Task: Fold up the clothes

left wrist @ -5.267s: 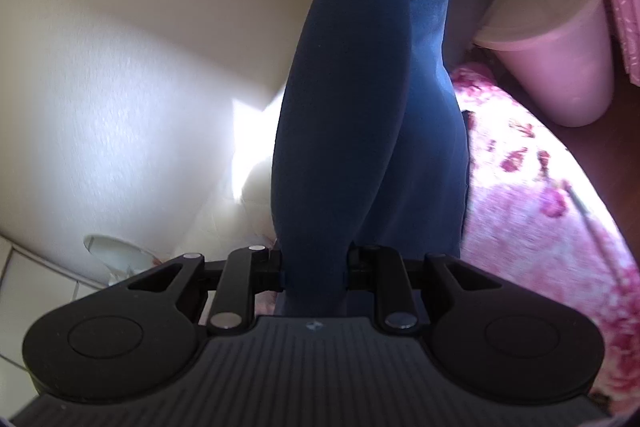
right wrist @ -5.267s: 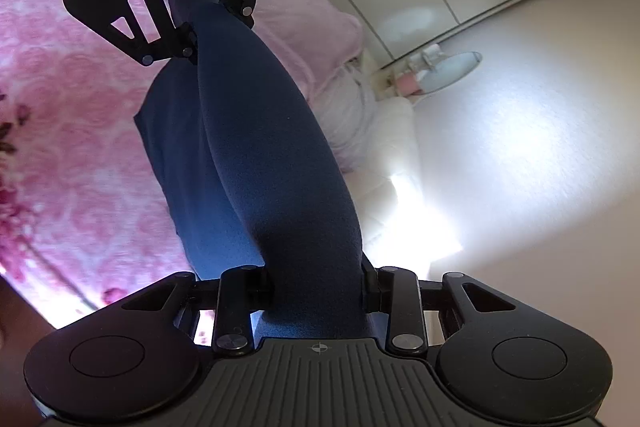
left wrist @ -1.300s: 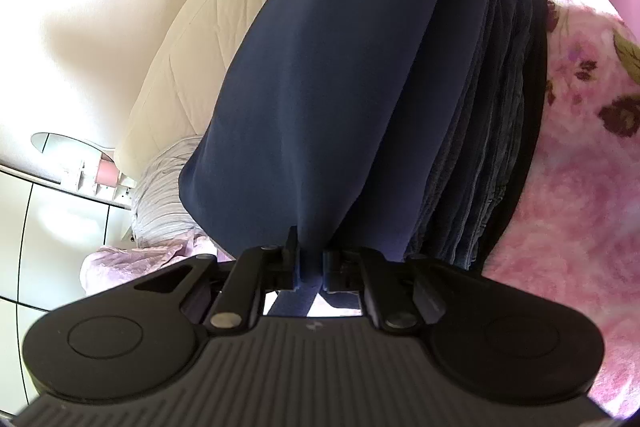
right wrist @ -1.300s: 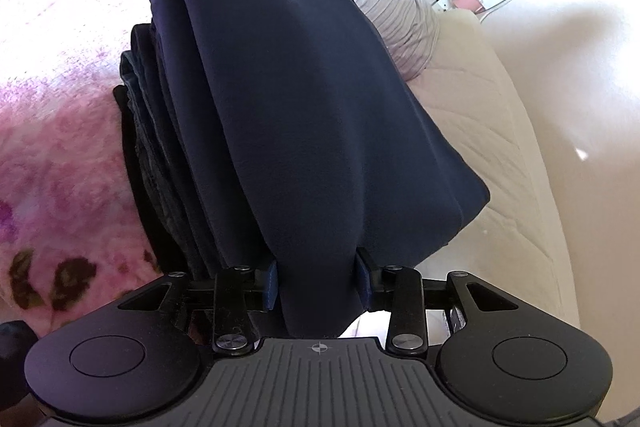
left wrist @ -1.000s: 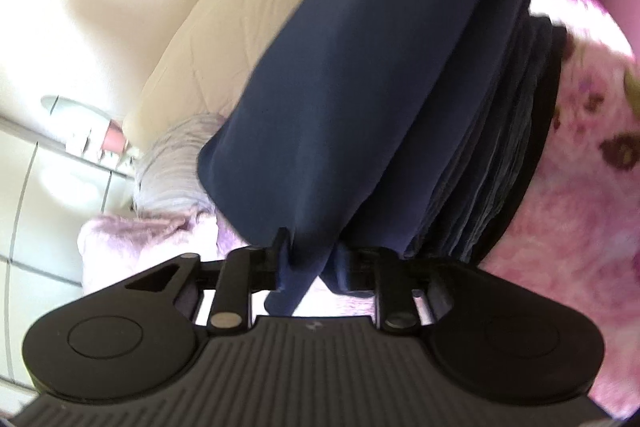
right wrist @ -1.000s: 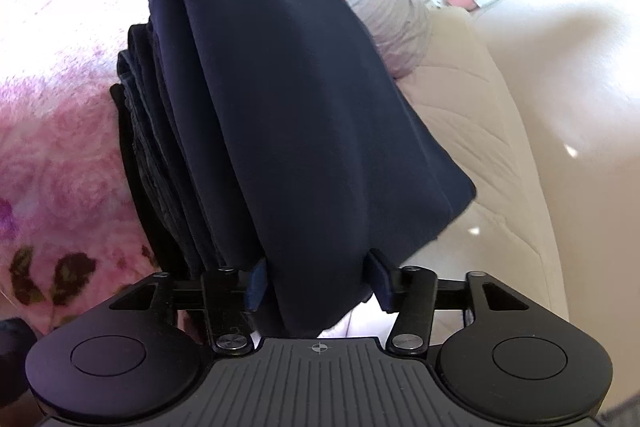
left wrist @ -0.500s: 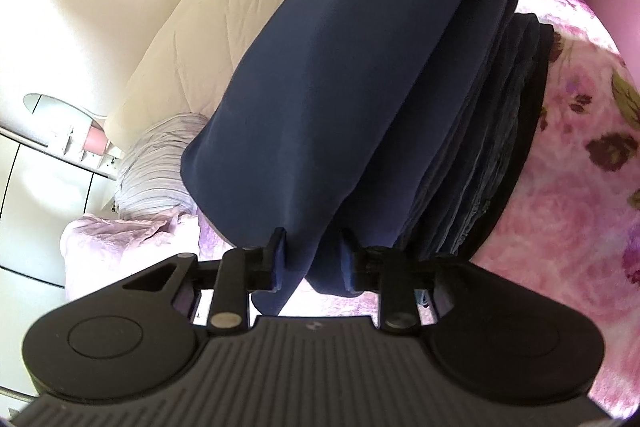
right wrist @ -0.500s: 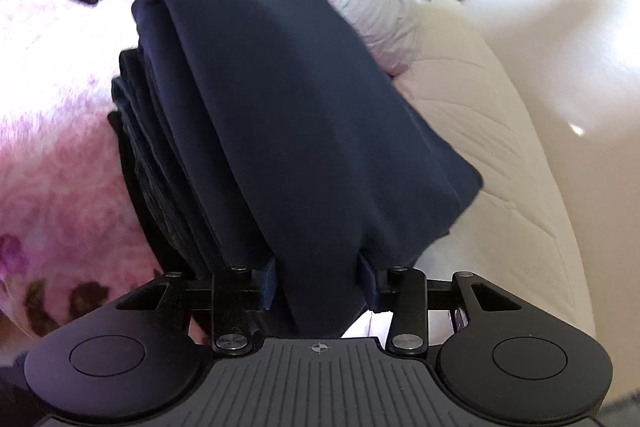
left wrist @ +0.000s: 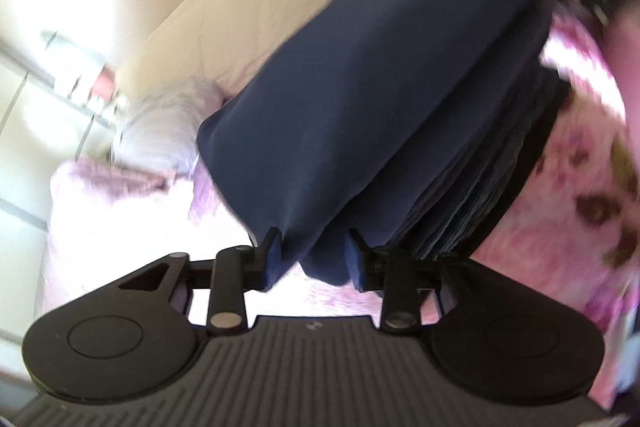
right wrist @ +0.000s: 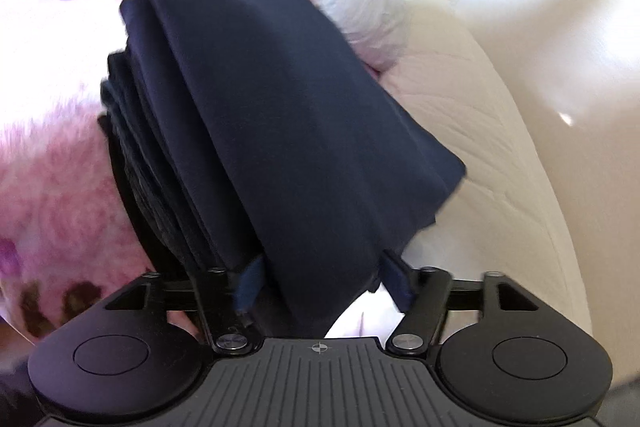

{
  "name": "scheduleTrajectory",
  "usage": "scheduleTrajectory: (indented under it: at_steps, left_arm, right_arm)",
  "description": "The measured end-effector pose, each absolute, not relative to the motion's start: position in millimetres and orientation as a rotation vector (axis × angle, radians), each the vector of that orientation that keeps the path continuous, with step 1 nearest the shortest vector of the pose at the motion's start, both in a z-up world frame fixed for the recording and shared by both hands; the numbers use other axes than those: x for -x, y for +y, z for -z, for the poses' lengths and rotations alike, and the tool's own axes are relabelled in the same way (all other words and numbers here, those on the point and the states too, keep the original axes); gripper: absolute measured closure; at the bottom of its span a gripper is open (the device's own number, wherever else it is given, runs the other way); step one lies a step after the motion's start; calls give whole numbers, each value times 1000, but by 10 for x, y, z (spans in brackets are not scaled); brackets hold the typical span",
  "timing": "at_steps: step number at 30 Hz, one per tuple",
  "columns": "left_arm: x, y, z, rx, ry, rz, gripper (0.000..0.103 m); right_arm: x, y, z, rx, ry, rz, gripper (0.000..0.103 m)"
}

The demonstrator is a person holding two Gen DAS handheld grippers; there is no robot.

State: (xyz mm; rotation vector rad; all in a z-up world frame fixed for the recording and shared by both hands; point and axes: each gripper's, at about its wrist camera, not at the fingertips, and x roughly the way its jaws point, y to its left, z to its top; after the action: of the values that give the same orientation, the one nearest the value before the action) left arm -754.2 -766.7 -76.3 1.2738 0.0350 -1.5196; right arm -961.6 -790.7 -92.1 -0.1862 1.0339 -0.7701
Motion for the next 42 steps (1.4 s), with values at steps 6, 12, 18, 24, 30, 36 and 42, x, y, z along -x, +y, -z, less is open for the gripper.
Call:
scheduleTrajectory:
  at_steps: [6, 12, 18, 24, 30, 36, 42]
  left_arm:
    - [7452, -7381, 534, -1096, 220, 1529, 48]
    - [7279, -6876, 367, -947, 312, 1601, 25]
    - [7049, -6237, 184, -907, 323, 1697, 23]
    - [6843, -5651, -52, -901, 321, 1737, 22]
    - [6761, -5372, -202, -871, 353, 1717, 22]
    - [6937, -5275, -326, -865, 350, 1690, 22]
    - [7216, -5246, -377, -873, 381, 1669, 22]
  right_arm:
    - [9800, -7578, 745, -119, 932, 923, 29]
    - [9894, -6950, 630, -452, 806, 1117, 27]
    - [9771, -6158, 295, -668, 625, 1290, 27]
    - [9503, -5512, 35, -713, 542, 1333, 26]
    - [9351, -5237, -174, -714, 519, 1309, 26]
    - [9440, -5243, -302, -709, 507, 1279, 26]
    - [9669, -5235, -351, -751, 506, 1247, 26]
